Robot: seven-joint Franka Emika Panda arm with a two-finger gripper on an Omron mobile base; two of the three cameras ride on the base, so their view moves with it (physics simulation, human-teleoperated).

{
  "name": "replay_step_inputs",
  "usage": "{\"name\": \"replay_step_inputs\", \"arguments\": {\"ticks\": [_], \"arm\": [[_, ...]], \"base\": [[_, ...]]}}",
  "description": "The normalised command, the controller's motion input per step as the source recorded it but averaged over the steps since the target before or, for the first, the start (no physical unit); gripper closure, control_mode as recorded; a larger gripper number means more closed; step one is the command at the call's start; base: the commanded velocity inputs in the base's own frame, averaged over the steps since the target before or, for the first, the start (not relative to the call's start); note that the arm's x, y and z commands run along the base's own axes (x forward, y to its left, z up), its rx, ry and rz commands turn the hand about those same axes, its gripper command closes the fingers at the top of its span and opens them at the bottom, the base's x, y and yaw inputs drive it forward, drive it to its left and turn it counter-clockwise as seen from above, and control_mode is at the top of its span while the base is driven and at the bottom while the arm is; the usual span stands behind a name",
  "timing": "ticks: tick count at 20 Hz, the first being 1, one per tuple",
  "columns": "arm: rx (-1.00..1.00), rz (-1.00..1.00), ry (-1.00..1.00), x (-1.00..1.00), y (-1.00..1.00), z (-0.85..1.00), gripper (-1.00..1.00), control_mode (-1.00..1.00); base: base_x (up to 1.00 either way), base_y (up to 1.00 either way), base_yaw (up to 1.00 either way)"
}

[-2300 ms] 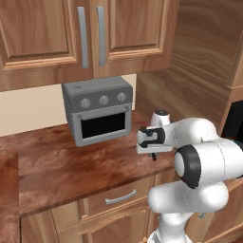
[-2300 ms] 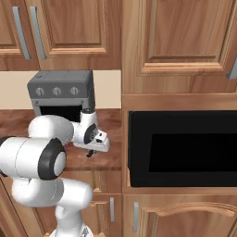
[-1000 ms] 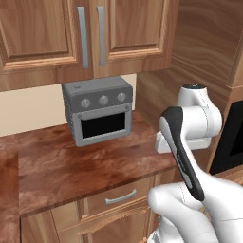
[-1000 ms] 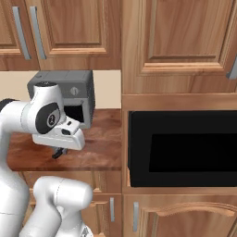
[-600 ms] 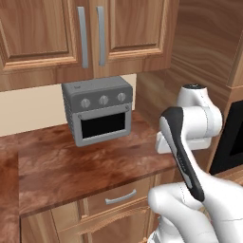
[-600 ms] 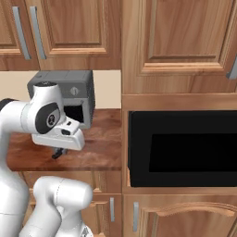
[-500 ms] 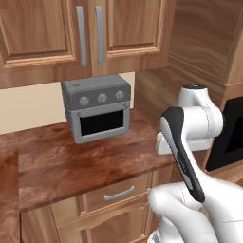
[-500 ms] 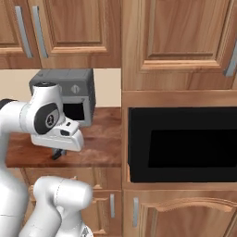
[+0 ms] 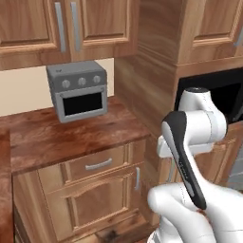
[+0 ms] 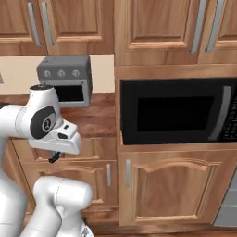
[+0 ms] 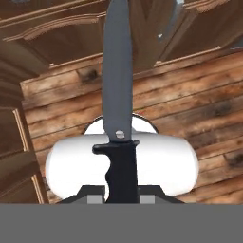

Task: Retrieve the butter from the fridge and place it on a plate on the dining table. Then retrieve the butter knife by the fridge and place it near the plate.

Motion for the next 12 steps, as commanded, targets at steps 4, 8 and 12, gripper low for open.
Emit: {"name": "replay_step_inputs", "arguments": {"ticks": [4,8,12], "arm": [[0.00,0.00,0.00,0.00,0.00,0.00,1.00,1.00],[0.00,0.00,0.00,0.00,0.00,0.00,1.00,1.00],[0.00,0.00,0.00,0.00,0.00,0.00,1.00,1.00]], "base": [[-0.78,-0.31,-0.38],[-0.71,-0.24,-0.50],[-0.06,-0.33,-0.69]]}}
